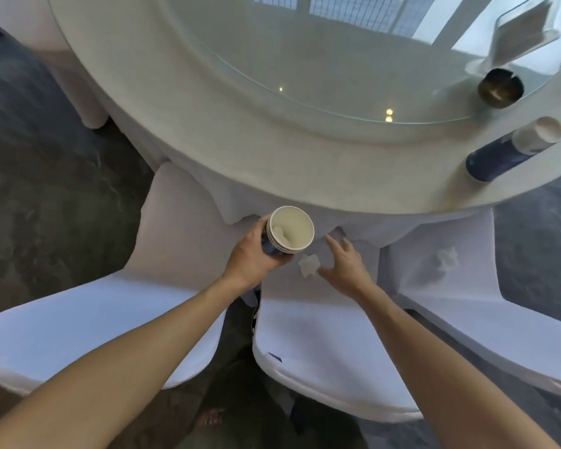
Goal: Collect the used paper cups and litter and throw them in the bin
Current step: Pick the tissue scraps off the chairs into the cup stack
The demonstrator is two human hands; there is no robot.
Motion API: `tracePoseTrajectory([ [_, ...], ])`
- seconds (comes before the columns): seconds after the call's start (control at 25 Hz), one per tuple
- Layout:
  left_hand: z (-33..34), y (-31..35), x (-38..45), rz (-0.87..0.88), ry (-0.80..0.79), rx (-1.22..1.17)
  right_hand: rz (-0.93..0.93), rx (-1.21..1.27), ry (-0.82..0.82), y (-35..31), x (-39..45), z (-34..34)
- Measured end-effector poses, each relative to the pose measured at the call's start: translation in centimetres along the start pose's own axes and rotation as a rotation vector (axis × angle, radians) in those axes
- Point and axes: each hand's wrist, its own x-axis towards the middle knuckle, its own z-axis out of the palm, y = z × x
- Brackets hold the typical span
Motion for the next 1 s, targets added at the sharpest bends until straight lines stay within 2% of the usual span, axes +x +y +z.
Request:
tracePoseTrajectory([
  [0.2, 2.6, -3.0, 2.8, -0.089, 0.024, -0.059, -0.002, -0.083, -0.154, 3.2, 6.7, 5.0],
  [0.44, 5.0, -6.9, 4.9, -0.110, 0.052, -0.024, -0.018, -0.180, -0.276, 4.8, 13.3, 10.6],
  [0.72, 6.0, -9.5, 3.3, -0.136, 0.002, 0.020, -0.025, -0.264, -0.479, 6.6, 13.6, 16.0],
  [0.88, 6.0, -7.3, 1.9, -0.114, -0.045, 0.042, 0.026, -0.151, -0.436, 6.6, 10.7, 12.7],
  [1.0, 6.0, -4.5, 0.9, -0.072, -0.091, 0.034, 0.038, -0.052, -0.297, 6.4, 7.5, 8.0],
])
